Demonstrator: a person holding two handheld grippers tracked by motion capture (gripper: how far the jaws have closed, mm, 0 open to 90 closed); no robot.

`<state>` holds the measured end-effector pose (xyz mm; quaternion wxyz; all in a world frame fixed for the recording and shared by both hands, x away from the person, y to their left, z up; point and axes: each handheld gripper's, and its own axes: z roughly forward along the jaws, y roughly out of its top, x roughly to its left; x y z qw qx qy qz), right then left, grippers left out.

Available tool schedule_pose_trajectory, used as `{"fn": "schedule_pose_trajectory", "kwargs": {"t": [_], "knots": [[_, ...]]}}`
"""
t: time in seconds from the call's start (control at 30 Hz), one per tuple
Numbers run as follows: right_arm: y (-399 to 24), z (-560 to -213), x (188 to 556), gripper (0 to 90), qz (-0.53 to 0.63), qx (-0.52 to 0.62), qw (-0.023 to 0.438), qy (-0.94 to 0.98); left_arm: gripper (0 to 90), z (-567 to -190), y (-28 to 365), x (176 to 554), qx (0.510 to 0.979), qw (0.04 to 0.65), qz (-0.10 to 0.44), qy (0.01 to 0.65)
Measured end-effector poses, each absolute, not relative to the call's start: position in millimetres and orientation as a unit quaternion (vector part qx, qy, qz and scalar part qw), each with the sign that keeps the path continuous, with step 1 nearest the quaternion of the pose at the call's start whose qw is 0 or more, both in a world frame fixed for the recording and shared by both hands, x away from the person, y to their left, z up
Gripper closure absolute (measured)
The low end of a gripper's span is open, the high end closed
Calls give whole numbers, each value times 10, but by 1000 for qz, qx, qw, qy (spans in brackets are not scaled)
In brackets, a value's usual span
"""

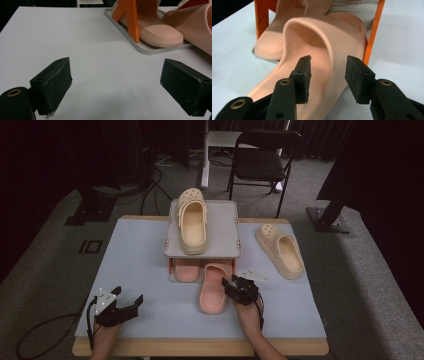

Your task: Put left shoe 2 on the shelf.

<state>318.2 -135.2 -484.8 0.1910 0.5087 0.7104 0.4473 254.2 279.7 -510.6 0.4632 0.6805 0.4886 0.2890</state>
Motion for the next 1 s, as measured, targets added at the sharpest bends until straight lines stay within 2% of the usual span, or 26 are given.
{"fn": "schedule_pose_trajectory", "kwargs": {"t": [0.17,0.23,0.37,0.67,0.77,1.0], "knots": [[-1454,-4836,3081,502,457,507,168,711,99,-5108,2802,2541,679,465,288,490],[-1497,-4811,2958,443,463,498,164,714,99,-5111,2805,2546,678,466,287,491],[-1522,-4802,2822,380,472,481,154,723,99,-5108,2794,2545,681,465,287,488],[-1431,-4895,2569,283,473,445,145,746,99,-5112,2786,2551,681,464,286,488],[-1389,-4942,2527,214,467,442,145,752,99,-5112,2788,2552,680,466,285,490],[-1342,-5012,2483,181,458,443,141,758,100,-5108,2798,2550,679,466,286,490]]}}
